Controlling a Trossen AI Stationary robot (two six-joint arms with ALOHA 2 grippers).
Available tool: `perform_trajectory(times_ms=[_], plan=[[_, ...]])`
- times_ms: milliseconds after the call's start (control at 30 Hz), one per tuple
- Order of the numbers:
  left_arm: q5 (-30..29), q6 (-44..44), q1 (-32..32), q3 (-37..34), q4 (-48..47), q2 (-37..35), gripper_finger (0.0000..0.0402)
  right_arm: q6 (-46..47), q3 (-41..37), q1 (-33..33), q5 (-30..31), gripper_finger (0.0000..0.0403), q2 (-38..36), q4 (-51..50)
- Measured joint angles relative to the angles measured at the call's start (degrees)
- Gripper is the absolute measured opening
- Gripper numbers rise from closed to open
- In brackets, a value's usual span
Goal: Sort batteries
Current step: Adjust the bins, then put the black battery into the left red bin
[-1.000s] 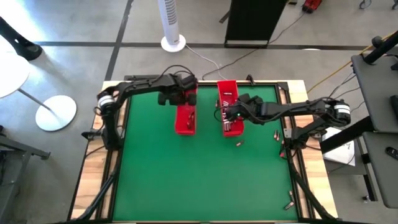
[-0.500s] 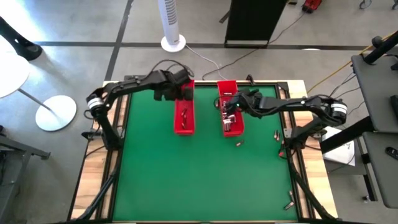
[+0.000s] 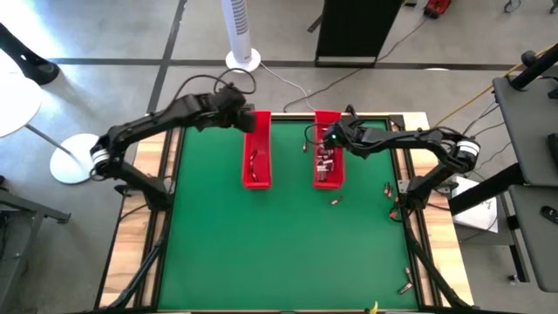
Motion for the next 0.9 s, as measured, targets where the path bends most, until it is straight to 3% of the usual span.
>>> perform_trajectory(times_ms=[167, 467, 600, 700, 900], plan=[[-0.2, 3.3, -0.4, -8.9, 7.5, -8.4, 0.0113, -4.0, 0.0, 0.1, 1.1, 0.0277, -3.1, -0.9], [1.8, 10.4, -4.4, -28.9, 24.2, -27.9, 0.0113, -19.2, 10.8, 2.6, -11.8, 0.0309, -6.5, -2.2], [1.8, 14.1, -9.6, -39.7, 37.5, -35.3, 0.0113, -28.9, 20.3, 5.7, -14.0, 0.0323, -2.0, -6.8], [1.9, 16.9, -13.6, -46.8, 46.0, -38.9, 0.0113, -35.5, 28.9, 6.7, -20.3, 0.0335, 3.6, -16.1], [3.2, 21.0, -20.2, -55.5, 53.2, -42.1, 0.0113, -46.6, 39.9, 6.8, -27.7, 0.0339, 15.1, -28.1]])
